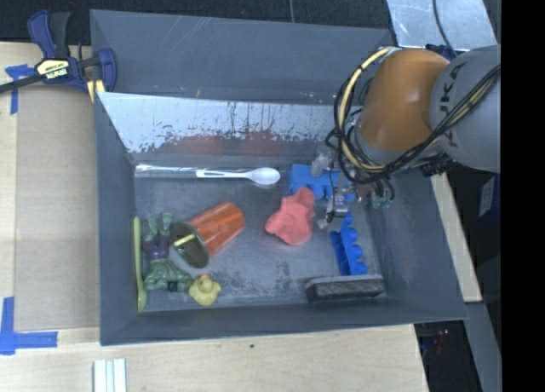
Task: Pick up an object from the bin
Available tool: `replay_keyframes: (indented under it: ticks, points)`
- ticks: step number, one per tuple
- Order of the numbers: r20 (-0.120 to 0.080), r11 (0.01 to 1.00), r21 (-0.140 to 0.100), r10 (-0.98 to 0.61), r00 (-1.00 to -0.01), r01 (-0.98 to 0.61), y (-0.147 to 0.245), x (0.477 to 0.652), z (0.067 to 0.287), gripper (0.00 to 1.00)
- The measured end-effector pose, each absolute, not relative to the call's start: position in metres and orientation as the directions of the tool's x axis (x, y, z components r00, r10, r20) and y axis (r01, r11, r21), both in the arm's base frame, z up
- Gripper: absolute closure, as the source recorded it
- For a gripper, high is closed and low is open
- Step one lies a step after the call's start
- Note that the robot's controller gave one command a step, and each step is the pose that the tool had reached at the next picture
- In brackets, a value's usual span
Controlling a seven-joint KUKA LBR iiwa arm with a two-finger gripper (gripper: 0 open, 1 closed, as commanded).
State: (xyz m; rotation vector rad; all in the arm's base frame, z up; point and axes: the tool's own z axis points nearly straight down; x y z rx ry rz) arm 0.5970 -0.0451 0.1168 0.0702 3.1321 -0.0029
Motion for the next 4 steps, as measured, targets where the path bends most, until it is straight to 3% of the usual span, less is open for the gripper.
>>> replay_keyframes:
  ticks: [1,2,3,4]
  points:
    - [-0.011,0.995,0.0,0.097,-0.995,0.097,-0.035,0.607,0.109,0.0]
    - [-0.01,0.998,-0.001,0.067,-0.998,0.067,-0.011,0.609,0.072,1.0]
    - [-0.01,0.998,-0.002,0.067,-0.998,0.067,-0.011,0.61,0.072,1.0]
    - [-0.012,0.999,-0.002,0.052,-0.999,0.052,-0.003,0.609,0.131,1.0]
